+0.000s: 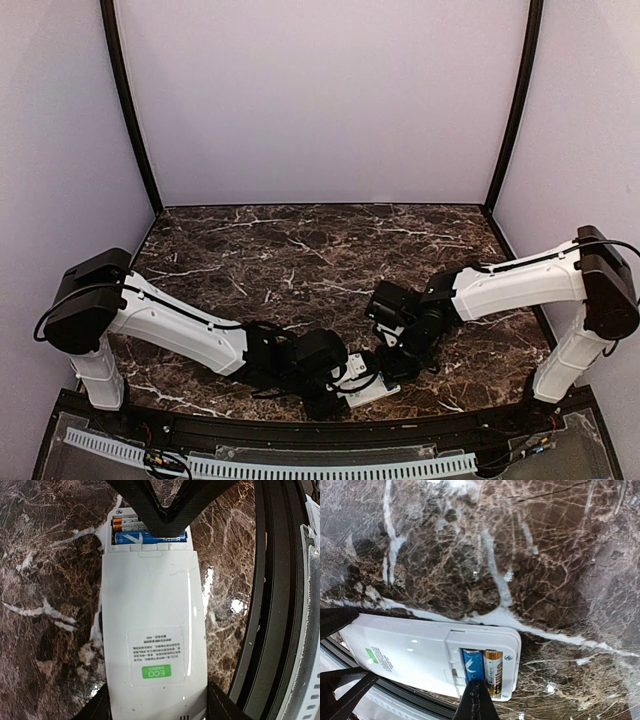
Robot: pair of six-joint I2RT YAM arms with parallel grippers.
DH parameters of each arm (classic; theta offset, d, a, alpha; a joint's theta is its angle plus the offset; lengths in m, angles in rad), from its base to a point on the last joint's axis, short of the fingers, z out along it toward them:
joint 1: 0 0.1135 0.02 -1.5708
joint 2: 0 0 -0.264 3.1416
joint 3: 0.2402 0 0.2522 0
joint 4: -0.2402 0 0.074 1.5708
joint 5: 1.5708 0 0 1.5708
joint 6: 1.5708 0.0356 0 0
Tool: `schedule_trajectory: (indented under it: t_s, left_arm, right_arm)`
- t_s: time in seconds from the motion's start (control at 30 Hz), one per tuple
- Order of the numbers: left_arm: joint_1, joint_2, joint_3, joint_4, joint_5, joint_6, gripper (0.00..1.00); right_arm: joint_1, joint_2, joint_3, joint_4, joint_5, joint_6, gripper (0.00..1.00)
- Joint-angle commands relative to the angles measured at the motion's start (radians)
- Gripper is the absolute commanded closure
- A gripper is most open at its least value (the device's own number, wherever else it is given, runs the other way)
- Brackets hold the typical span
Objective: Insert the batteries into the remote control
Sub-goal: Pick up the battery cover at the center of the board.
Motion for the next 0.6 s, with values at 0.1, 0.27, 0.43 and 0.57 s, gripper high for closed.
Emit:
schedule_trajectory:
  t_s: [0.1,0.27,0.43,0.57]
  left_arm:
    - [-0.003,0.080,-0.050,-0.149,0.036,-0.003,0.45]
    - [-0.003,0.080,-0.051,-0.148,0.038,-0.003,0.45]
    - [-0.002,0.078,-0.053,-0.147,0.035,-0.005,0.45]
    - [-0.002,0.075,-0.057,-0.144,0.034,-0.003,0.44]
  right_arm:
    - [0.040,0.093,-0.045,0.012,0.015,0.072,1.00]
    - [0.043,0.091,-0.072,-0.004,0.052,0.096,1.00]
    - [0.035,0.085,-0.043,-0.021,0.043,0.063,1.00]
    - [-0.039,-0.021,0.061,-0.110,0.100,-0.022,0.97]
